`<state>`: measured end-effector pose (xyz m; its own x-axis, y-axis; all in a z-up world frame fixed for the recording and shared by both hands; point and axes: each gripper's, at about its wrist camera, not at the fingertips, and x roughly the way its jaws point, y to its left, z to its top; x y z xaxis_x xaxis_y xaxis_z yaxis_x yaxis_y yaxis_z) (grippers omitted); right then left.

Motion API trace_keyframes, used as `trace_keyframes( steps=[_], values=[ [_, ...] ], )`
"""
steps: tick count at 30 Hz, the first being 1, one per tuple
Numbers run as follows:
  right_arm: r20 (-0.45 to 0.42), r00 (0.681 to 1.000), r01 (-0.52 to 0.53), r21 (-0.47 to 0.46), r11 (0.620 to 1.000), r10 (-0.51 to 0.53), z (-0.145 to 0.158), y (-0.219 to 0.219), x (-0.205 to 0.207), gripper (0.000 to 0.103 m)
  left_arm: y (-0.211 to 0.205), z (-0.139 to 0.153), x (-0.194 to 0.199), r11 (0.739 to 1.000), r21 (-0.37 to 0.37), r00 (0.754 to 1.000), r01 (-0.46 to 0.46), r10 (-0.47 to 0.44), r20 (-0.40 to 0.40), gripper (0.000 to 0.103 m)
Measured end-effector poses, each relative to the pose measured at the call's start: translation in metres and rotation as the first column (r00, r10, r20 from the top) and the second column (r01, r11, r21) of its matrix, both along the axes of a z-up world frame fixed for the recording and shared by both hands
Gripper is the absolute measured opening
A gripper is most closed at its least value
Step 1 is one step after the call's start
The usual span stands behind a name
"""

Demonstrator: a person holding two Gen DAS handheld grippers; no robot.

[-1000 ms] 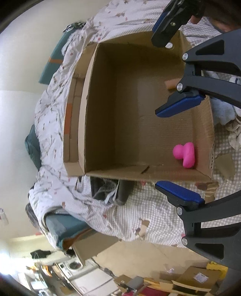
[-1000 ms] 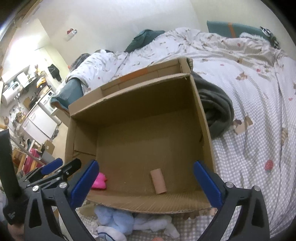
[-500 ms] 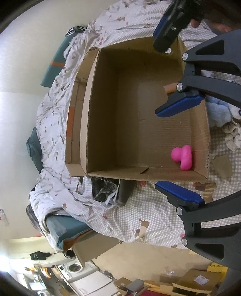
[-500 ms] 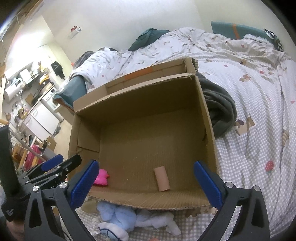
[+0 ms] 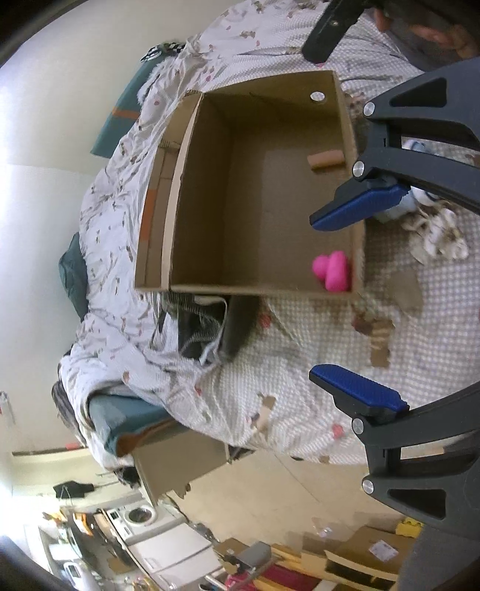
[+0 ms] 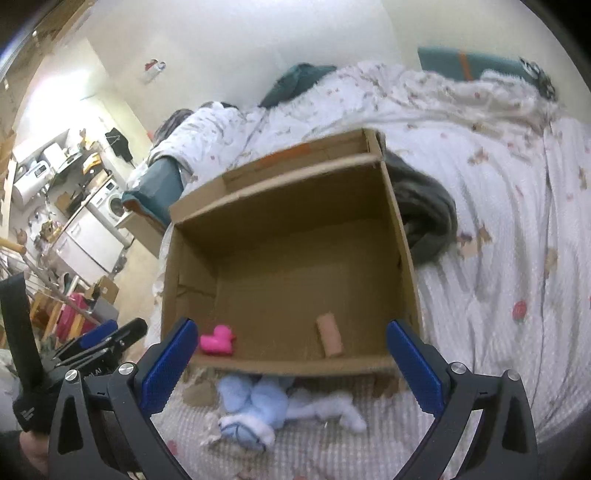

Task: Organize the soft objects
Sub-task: 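Open both grippers to drop the duck and tube inside the box, then move the right gripper to the light-blue sock bundle and grasp it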

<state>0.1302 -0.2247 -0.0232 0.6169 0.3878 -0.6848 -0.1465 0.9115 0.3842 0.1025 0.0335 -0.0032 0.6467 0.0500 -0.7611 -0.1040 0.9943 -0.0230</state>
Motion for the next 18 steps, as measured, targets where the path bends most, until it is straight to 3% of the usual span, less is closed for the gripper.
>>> trace_keyframes(
  steps=[4, 9, 14, 18],
  values=[
    [-0.029, 0.999, -0.015, -0.024, 1.0, 0.014, -0.008, -0.003, -0.017, 0.103, 0.014, 0.0, -0.016, 1.0, -0.002, 1.0, -0.029, 0.029, -0.011, 0.073],
    [-0.047, 0.999, -0.023, -0.056, 0.998, 0.021, -0.014, -0.005, -0.032, 0.103, 0.037, -0.016, -0.023, 0.993, -0.017, 0.987, -0.119, 0.117, -0.109, 0.073],
    [-0.067, 0.997, -0.029, -0.018, 0.999, 0.028, -0.021, -0.009, -0.042, 0.103, 0.042, -0.043, -0.02, 0.987, -0.103, 0.96, -0.124, 0.093, -0.264, 0.073],
    [-0.1, 0.995, -0.03, -0.023, 0.999, 0.028, -0.026, -0.006, -0.044, 0.103, 0.039, -0.06, -0.012, 0.984, -0.131, 0.945, -0.122, 0.075, -0.318, 0.07]
  ],
)
